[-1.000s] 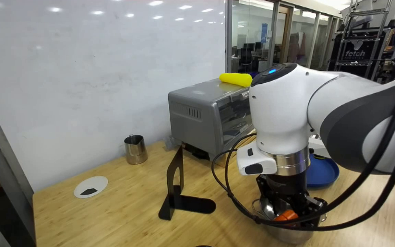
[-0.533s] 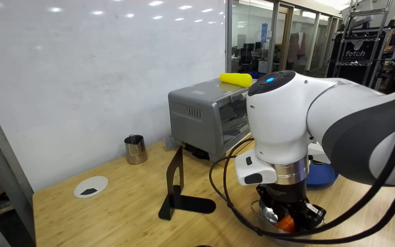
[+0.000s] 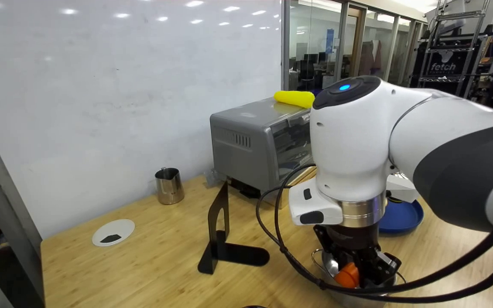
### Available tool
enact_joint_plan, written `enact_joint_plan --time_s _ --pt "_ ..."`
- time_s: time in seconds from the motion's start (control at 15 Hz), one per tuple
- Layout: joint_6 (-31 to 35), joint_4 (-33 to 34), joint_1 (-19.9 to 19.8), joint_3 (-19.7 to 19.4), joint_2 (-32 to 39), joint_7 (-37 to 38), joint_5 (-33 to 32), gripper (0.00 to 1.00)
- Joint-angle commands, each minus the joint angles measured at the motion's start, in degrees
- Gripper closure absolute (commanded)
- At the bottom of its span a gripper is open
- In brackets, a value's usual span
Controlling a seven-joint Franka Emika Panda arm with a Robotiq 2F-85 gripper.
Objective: Pick up the lid from the pot and put it on the table, then pick up the orange object from the pot and put it on the table, then pick up the lid and put it back on the pot
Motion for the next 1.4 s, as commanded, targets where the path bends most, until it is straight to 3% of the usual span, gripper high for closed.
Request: enact_joint_plan --time_s 0.0,0.33,0.67,1.07,1.33 --pt "0.15 -1.03 0.12 1.07 -4.75 1.69 -0.70 0.87" --pt "-1.28 -1.64 0.41 1.37 -11.16 -0.26 1.36 0.87" --pt "-2.72 -3.14 0.52 -0.70 -17.82 -3.72 6.24 0.87" --pt "-6.35 -7.60 -2.52 -8.86 -28.65 -1.70 9.63 0.87" --pt "-7.77 -10.56 -7.12 -16.16 -34.20 0.59 9.03 0.87"
